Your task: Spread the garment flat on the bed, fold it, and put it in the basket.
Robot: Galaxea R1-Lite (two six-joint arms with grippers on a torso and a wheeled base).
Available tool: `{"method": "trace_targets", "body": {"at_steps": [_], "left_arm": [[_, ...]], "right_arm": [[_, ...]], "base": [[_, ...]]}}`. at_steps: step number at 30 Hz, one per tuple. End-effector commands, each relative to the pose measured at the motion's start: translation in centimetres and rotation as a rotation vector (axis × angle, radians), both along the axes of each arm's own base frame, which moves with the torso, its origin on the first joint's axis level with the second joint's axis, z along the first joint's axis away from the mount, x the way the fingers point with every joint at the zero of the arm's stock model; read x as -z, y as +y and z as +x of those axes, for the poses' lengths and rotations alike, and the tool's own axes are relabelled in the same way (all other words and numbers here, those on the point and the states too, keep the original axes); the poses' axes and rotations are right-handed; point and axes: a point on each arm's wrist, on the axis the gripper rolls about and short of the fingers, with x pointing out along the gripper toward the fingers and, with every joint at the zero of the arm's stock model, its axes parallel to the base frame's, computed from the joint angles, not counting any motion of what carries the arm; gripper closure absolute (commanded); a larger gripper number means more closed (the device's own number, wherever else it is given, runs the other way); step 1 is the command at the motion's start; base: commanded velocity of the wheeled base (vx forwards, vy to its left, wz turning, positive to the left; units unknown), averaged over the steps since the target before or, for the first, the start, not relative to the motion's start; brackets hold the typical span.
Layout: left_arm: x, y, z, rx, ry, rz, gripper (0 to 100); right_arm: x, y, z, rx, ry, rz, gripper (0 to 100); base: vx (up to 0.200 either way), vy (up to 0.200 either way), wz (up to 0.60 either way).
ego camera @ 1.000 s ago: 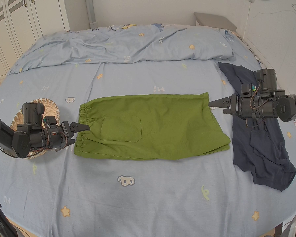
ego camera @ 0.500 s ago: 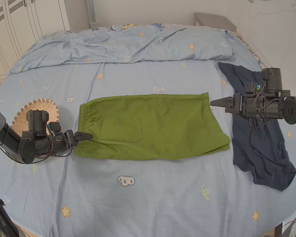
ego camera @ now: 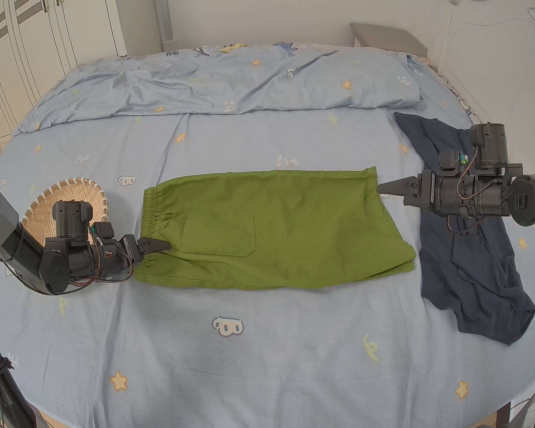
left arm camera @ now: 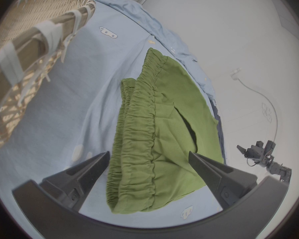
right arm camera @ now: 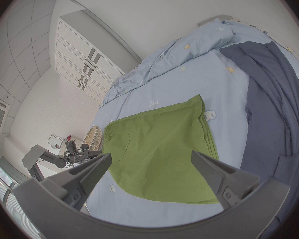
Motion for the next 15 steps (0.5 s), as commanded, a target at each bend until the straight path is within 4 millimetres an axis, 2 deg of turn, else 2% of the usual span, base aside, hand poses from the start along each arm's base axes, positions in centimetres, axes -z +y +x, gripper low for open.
{"method": "trace_targets", "body": {"at_steps": [1,5,11,15], "left_arm": [[0.9,0.2,0.9,0.022,0.026,-0.073,0],[1.1,0.3,1.5,0.050,0.030,-0.154,0],[2.1,1.1,2.2,0.033,0.040,-0.161,0],[2.1,2.0,2.2,0.009,0.038,-0.163,0]], "right_arm": [[0.2,0.1,0.1,-0.002,0.004,-0.002,0],[0.3,0.1,0.3,-0.001,0.005,-0.001,0],[0.9,0.2,0.7,0.001,0.010,-0.001,0],[1.0,0.2,0.8,0.001,0.010,-0.001,0]], "base": [[0.000,0.000,0.00],[0.000,0.000,0.00],[0.000,0.000,0.00],[0.000,0.000,0.00]]}}
